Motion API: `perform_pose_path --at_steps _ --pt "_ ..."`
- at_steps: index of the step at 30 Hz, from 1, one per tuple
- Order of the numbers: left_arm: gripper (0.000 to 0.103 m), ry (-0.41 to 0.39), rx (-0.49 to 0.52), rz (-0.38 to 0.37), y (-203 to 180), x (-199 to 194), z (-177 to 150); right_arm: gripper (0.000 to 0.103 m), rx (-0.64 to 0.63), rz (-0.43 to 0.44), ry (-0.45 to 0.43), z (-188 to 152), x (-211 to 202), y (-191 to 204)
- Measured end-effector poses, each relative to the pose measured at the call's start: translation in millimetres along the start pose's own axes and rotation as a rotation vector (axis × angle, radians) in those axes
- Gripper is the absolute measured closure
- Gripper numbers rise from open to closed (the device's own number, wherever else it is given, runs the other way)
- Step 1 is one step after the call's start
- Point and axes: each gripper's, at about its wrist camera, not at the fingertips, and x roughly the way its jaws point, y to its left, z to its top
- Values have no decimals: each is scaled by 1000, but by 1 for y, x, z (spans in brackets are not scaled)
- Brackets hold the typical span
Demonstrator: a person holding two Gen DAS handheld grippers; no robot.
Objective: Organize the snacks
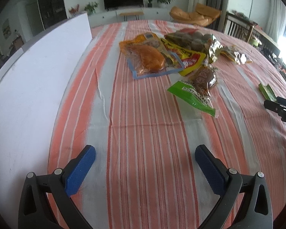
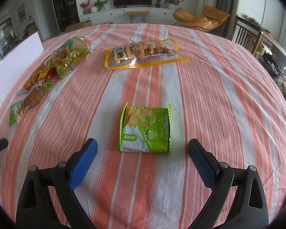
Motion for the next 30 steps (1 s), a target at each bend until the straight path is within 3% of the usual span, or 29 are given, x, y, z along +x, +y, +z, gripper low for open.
perform_pose_path --at_steps 3,7,14,17,18,19,24,26,27,30 --pt "0 63 11 -17 -1 1 12 6 0 0 0 0 0 0" --pt "0 31 118 -128 -19 -13 36 6 0 1 0 0 0 0" --pt "3 -13 366 -119 -76 3 92 6 1 0 0 0 0 0" --pt "29 45 374 -132 -91 31 108 6 1 1 -1 0 0 0" --pt "48 72 367 -133 -95 41 110 6 1 1 -1 0 0 0" --pt "59 91 360 -121 -98 48 110 6 1 1 -1 0 0 0" --pt "64 50 317 -111 -104 29 85 5 8 14 -5 0 -1 -1" --pt "65 39 299 -122 -100 14 65 6 34 86 -27 0 -4 -7" --pt "65 33 287 -124 -98 9 56 6 75 189 -62 -2 -10 -17" --pt "67 9 193 -172 -78 -11 35 6 208 369 -137 -11 -21 -50"
